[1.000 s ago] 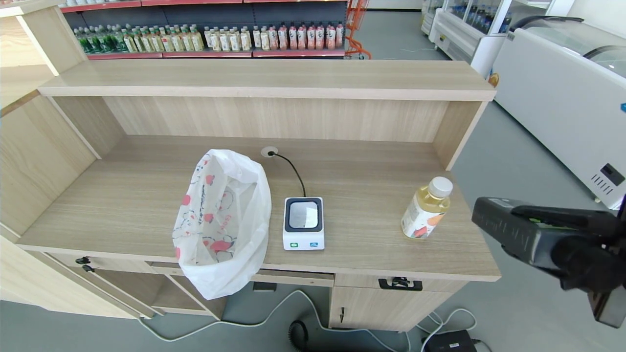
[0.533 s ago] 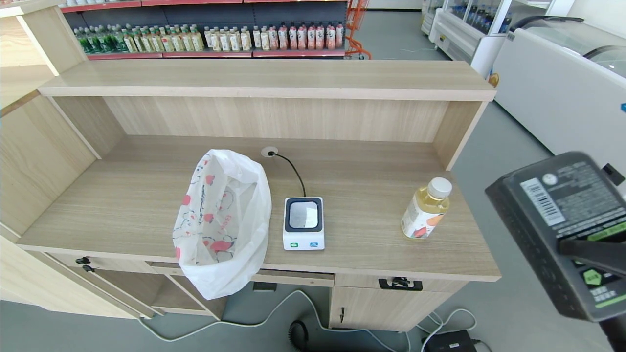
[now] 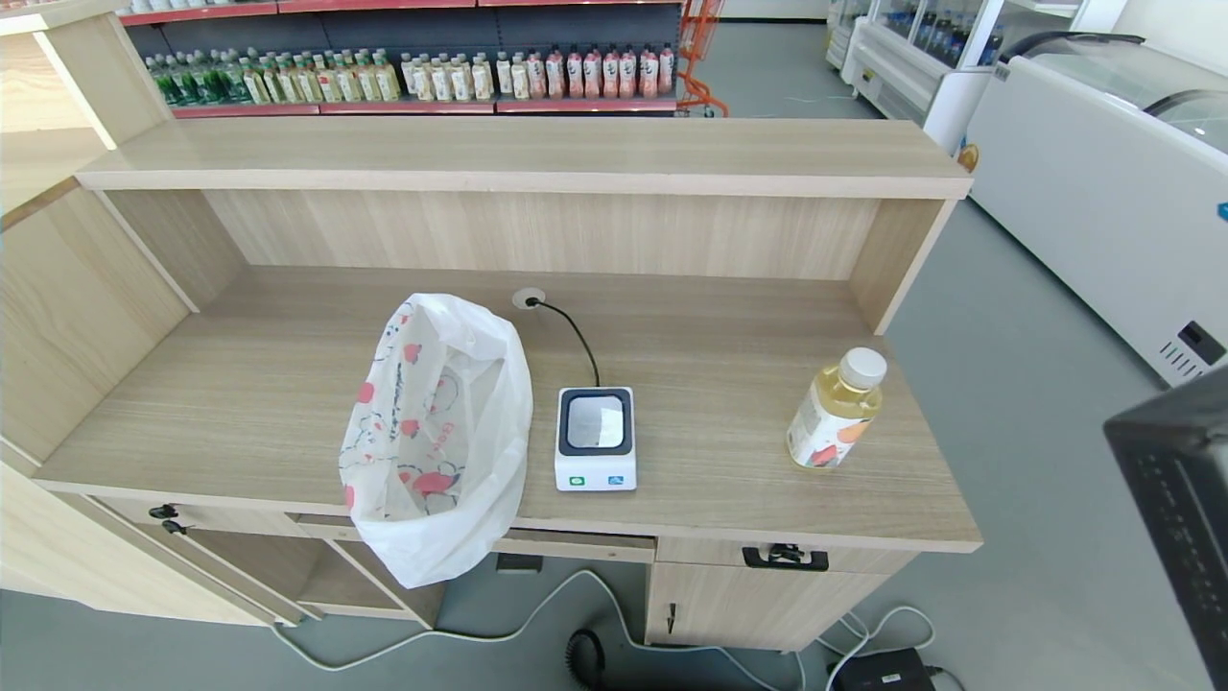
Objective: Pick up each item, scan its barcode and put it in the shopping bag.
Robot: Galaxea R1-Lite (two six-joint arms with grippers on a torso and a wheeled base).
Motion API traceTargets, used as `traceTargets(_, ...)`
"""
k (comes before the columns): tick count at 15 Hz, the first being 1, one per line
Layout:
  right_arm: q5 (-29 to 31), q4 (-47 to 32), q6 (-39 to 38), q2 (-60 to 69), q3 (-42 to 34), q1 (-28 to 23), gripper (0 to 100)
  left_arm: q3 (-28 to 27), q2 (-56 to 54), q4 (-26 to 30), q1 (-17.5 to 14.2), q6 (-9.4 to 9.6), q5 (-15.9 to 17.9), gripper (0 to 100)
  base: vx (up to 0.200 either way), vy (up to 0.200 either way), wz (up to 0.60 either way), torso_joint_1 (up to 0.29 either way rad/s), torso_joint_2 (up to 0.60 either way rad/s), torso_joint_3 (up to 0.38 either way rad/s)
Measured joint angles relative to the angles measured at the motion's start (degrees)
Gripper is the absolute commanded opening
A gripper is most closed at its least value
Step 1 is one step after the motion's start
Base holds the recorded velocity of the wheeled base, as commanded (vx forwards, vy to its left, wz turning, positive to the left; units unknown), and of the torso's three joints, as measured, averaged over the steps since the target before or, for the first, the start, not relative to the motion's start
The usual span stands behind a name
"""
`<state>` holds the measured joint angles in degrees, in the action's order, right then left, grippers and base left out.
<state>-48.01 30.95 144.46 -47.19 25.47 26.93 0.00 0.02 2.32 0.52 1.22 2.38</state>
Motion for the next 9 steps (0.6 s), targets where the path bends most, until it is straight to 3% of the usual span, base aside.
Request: traceTargets(9, -0.5, -3.5, -2.9, 7.0, -0.9, 2.1, 0, 0.0, 0.0, 0.0, 0.0, 0.01, 0.0, 100, 0.000, 0.000, 0.00, 0.000, 0.00, 0.000)
